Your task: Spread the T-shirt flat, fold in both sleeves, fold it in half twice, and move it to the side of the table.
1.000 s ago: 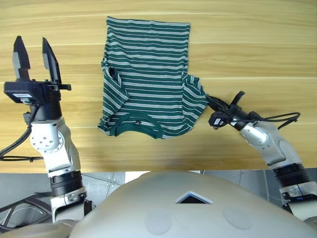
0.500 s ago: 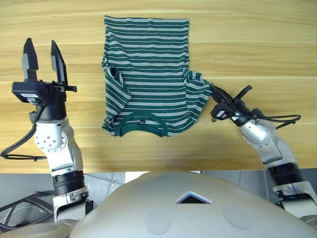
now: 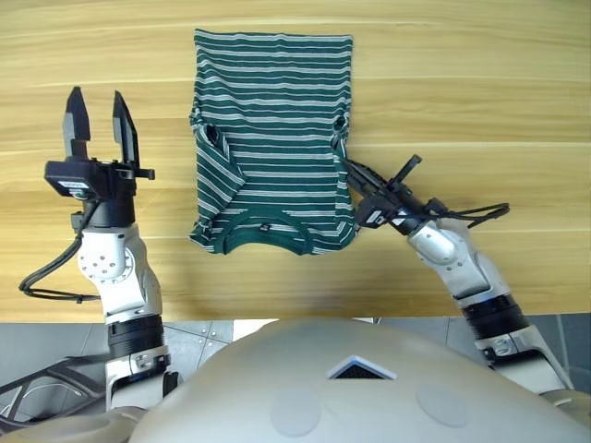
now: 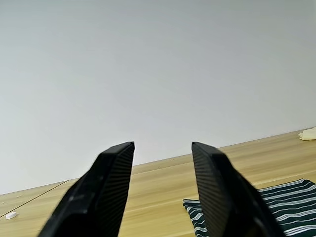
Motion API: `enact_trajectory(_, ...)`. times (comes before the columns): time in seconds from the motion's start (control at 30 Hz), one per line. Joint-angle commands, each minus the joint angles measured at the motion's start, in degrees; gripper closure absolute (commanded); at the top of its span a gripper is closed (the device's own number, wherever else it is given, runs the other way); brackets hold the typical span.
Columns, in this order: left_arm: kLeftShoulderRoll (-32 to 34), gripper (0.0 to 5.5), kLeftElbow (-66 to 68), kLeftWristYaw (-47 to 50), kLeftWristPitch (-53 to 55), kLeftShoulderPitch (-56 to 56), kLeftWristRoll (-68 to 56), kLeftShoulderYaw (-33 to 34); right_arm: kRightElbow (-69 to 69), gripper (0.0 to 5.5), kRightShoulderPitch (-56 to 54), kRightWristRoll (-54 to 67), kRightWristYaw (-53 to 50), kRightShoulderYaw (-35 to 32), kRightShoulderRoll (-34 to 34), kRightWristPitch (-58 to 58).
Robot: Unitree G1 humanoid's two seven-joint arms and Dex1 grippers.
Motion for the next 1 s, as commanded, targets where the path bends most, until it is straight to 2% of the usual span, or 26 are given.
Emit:
enact_trajectory(0.03, -0.3, 3.32, 0.5, -0.5, 0.0, -1.1, 0.0, -0.8, 1.4, 5.48, -2.2, -0.7, 0.6, 1.5, 1.6, -0.2)
enact_trajectory(0.2, -0.5, 3.32, 0.3, -0.4, 0.3, -1.4, 0.1, -1.3, 4.1, 5.48, -3.5, -1.4, 0.7, 2.7, 2.4, 0.0)
enact_trajectory(0.33, -0.4, 3.32, 0.0, -0.4, 0.5, -1.2, 0.3, -1.6, 5.6, 4.87, -3.8, -0.7, 3.0, 3.9, 2.4, 0.2)
enact_trajectory(0.73, 0.1, 3.32, -1.6, -0.3, 1.7, -0.4, 1.0, -1.8, 7.7, 2.98, -3.5, -3.1, 1.4, 1.4, 1.6, 3.6)
enact_trajectory(1.0, 3.3, 3.32, -2.3, 0.3, 5.1, -0.9, 4.2, 0.0, 10.6, 2.98, 0.5, -5.0, 5.4, -0.1, -8.4, 5.6)
